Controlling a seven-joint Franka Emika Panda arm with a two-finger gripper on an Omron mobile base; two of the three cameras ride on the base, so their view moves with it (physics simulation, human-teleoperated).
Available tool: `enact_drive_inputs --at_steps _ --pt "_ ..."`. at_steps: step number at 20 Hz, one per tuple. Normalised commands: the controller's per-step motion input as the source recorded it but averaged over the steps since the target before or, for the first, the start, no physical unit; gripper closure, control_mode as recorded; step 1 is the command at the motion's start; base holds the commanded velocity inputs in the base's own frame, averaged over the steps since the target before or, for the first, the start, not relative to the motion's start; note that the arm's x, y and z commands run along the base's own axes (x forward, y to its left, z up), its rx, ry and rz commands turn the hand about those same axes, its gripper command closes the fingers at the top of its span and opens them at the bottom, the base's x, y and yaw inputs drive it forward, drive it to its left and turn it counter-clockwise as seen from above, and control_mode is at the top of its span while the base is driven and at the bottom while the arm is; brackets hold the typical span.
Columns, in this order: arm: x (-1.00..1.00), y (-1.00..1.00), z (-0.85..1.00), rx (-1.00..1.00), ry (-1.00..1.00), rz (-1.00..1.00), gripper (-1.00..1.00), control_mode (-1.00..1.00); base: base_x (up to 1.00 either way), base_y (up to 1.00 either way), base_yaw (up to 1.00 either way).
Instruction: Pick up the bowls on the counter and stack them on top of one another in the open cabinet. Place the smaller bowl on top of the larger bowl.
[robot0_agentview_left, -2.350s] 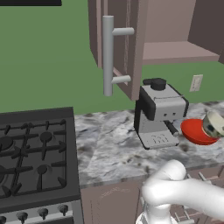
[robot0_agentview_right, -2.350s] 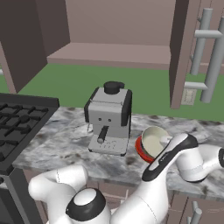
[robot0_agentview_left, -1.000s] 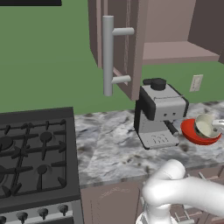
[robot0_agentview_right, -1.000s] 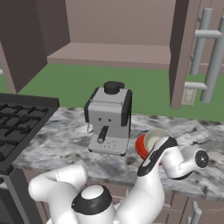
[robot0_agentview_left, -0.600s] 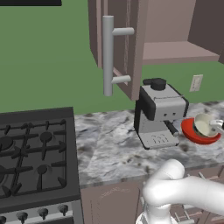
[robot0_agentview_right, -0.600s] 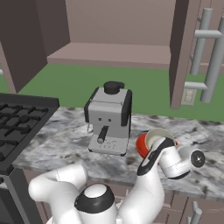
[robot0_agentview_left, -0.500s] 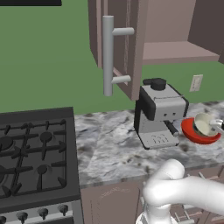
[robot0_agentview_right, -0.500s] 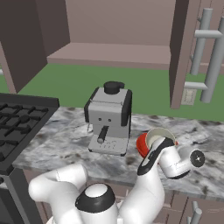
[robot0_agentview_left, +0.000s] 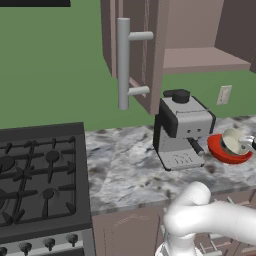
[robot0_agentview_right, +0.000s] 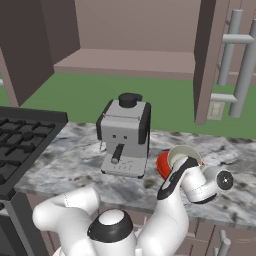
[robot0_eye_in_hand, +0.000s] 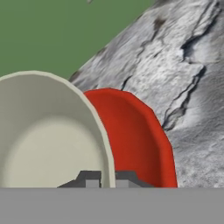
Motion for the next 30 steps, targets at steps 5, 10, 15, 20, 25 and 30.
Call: enact_drive_inputs --at_steps 5,10,15,20,25,30 --pt "0.00 0.00 -0.04 0.00 0.00 -0.01 1.00 -1.00 0.00 0.00 0.00" --pt "-0.07 0.01 0.00 0.00 -0.02 -0.01 1.00 -1.00 0.00 0.00 0.00" --pt "-0.16 0.01 0.00 -0.03 -0.04 -0.01 1.00 -1.00 0.00 0.00 0.00" --pt "-0.08 0.13 0.00 -0.09 -0.02 0.00 1.00 -1.00 0.00 0.00 0.00" --pt "0.00 0.23 0.00 -0.13 0.00 0.00 1.00 -1.00 0.00 0.00 0.00" --pt "0.00 0.20 0.00 -0.13 0.01 0.00 1.00 -1.00 0.00 0.00 0.00"
